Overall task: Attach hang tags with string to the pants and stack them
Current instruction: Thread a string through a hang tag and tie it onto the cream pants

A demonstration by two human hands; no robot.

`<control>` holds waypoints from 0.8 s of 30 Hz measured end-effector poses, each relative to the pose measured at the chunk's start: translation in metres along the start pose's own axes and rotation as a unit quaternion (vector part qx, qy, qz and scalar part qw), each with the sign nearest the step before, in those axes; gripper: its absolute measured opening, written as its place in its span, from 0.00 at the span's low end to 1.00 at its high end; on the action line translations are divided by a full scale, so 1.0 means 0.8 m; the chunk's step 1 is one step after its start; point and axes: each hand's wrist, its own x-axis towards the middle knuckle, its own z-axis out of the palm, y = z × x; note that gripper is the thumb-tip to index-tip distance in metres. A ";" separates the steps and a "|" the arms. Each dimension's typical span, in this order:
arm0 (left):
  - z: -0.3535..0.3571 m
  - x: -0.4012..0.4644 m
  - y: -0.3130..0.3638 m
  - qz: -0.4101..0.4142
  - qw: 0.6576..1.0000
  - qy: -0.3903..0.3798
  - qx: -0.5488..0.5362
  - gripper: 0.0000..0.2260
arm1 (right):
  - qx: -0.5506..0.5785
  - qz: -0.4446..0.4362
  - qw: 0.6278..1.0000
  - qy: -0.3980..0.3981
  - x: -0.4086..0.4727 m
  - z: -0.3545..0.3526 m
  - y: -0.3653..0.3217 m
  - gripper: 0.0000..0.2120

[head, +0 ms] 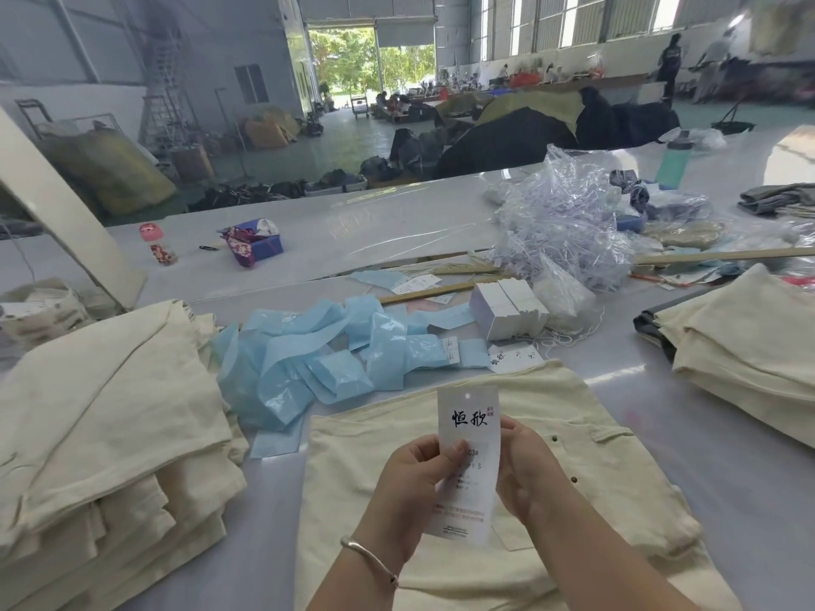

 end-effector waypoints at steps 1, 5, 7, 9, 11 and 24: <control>0.000 -0.001 0.001 0.006 1.000 0.001 0.002 0.14 | 0.032 -0.003 0.999 0.001 0.001 0.000 0.002 0.12; 0.000 -0.004 0.001 0.025 1.000 -0.007 0.009 0.14 | 0.165 -0.009 0.986 0.015 0.003 -0.003 0.007 0.11; 0.000 -0.005 -0.001 0.038 0.999 -0.001 0.013 0.14 | 0.210 -0.016 0.977 0.037 0.006 -0.007 0.003 0.10; -0.003 -0.007 -0.002 0.065 0.997 0.032 0.026 0.12 | 0.241 -0.026 0.969 0.040 0.007 -0.012 -0.004 0.10; -0.009 -0.010 -0.003 0.090 0.992 0.077 0.038 0.09 | 0.250 -0.046 0.967 0.026 0.005 -0.016 -0.013 0.11; -0.009 -0.024 0.002 0.204 0.957 0.069 0.197 0.09 | -0.244 -0.271 0.927 -0.092 -0.035 0.007 -0.020 0.10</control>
